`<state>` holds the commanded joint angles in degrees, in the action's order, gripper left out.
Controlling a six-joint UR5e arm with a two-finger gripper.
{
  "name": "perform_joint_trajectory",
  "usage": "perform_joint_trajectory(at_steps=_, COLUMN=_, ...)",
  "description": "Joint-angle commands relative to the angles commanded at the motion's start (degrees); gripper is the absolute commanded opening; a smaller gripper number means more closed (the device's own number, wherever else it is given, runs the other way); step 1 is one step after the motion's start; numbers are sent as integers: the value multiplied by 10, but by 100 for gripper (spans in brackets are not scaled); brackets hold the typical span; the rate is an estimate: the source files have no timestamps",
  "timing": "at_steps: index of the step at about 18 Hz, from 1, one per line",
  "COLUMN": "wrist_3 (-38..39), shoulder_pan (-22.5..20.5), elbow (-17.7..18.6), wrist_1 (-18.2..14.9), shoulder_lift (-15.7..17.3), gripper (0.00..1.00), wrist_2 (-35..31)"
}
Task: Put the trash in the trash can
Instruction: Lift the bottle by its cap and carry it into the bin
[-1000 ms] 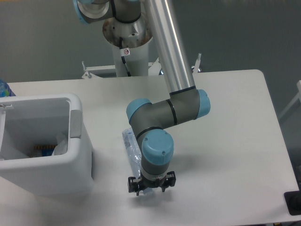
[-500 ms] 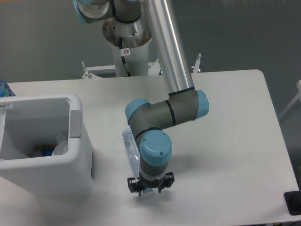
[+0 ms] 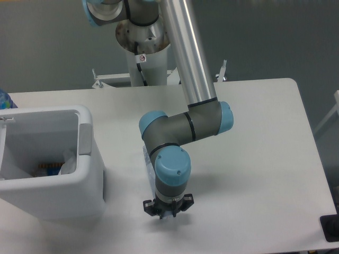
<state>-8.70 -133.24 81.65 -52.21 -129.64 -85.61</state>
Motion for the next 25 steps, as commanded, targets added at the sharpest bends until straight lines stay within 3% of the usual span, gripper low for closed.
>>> perform_joint_trajectory(at_steps=4, wrist_3=-11, shoulder_pan=0, elbow=-6, wrist_1=2, shoulder_lift=9, gripper=39, wrist_2=0)
perform_joint_trajectory(at_steps=6, wrist_3=-22, shoulder_pan=0, elbow=-28, wrist_1=2, shoulder_lift=8, gripper=39, wrist_2=-13)
perform_joint_trajectory(at_steps=13, wrist_3=-14, shoulder_pan=-12, elbow=-160, wrist_1=19, shoulder_lift=25, gripper=39, wrist_2=-17)
perform_joint_trajectory(at_steps=16, wrist_3=-10, shoulder_pan=-23, elbow=-164, wrist_1=21, shoulder_lift=59, gripper=39, wrist_2=-5)
perform_joint_trajectory(at_steps=21, wrist_3=41, shoulder_pan=-63, elbow=-171, wrist_1=49, shoulder_lift=119, gripper=39, wrist_2=91)
perform_joint_trajectory(at_steps=25, wrist_3=44, shoulder_pan=-61, elbow=-166, wrist_1=49, shoulder_lift=162, gripper=39, wrist_2=115)
